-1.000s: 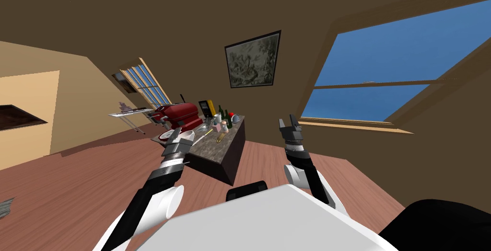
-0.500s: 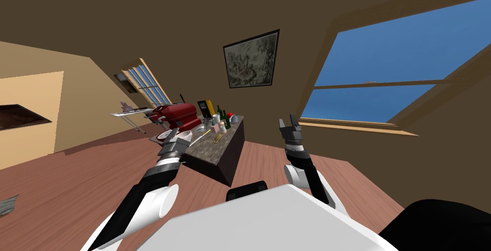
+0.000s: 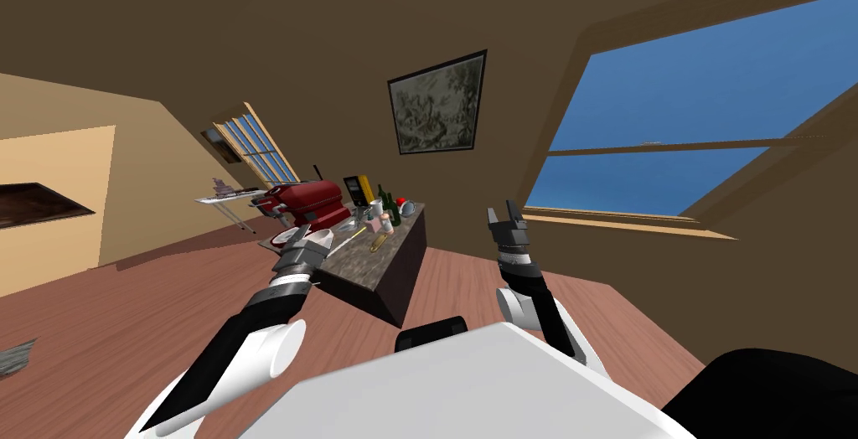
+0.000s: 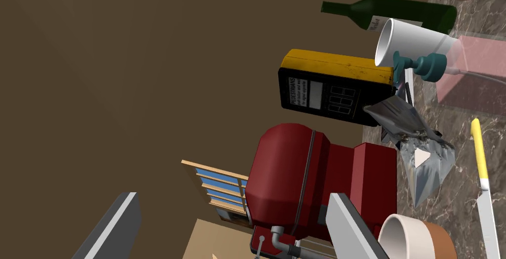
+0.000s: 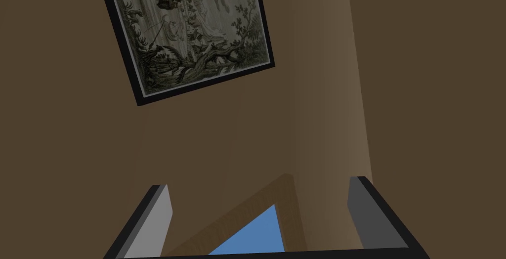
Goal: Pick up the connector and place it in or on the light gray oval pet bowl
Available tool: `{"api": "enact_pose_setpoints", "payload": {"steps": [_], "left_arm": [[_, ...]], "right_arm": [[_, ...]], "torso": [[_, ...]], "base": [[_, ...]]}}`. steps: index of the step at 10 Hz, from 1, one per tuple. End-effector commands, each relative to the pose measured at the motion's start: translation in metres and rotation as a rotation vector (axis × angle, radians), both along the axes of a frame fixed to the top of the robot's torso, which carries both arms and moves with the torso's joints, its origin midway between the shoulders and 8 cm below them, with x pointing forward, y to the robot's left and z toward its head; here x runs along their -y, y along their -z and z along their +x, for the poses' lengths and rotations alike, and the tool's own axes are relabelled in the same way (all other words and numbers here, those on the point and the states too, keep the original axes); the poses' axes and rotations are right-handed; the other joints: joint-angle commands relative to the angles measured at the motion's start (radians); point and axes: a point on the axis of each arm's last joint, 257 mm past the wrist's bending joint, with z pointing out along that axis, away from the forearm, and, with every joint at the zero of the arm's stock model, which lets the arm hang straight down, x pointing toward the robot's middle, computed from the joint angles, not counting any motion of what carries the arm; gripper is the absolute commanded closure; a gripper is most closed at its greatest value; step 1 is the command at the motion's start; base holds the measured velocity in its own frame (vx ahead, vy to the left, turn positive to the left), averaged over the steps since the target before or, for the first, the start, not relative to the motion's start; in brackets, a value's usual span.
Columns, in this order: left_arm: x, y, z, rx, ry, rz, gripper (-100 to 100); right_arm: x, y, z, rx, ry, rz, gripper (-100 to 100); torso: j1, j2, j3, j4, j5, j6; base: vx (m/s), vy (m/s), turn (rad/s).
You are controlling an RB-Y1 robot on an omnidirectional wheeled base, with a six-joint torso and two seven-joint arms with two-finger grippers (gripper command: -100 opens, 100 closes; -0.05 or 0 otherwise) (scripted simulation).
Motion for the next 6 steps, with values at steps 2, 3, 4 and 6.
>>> {"api": "enact_pose_setpoints", "payload": {"steps": [2, 3, 4, 6], "left_arm": [[-0.017, 0.004, 0.001, -0.041, -0.021, -0.037, -100], [-0.018, 0.012, 0.002, -0.070, -0.025, -0.044, -100], [-0.019, 0.015, 0.003, -0.082, -0.027, -0.047, -100], [-0.031, 0.022, 0.003, -0.121, -0.044, -0.077, -100]], "right_arm": [[0.000, 0.000, 0.000, 0.000, 0.000, 0.000, 0], [0.000, 0.000, 0.000, 0.000, 0.000, 0.000, 0], [0.000, 0.000, 0.000, 0.000, 0.000, 0.000, 0], [0.000, 0.000, 0.000, 0.000, 0.000, 0.000, 0]], "torso": [[-0.001, 0.000, 0.000, 0.000, 0.000, 0.000], [-0.001, 0.000, 0.000, 0.000, 0.000, 0.000], [-0.001, 0.000, 0.000, 0.000, 0.000, 0.000], [0.001, -0.001, -0.001, 0.000, 0.000, 0.000]], "base": [[0.019, -0.077, 0.021], [0.024, -0.075, 0.016], [0.017, -0.037, 0.001], [0.036, -0.056, 0.014]]}}
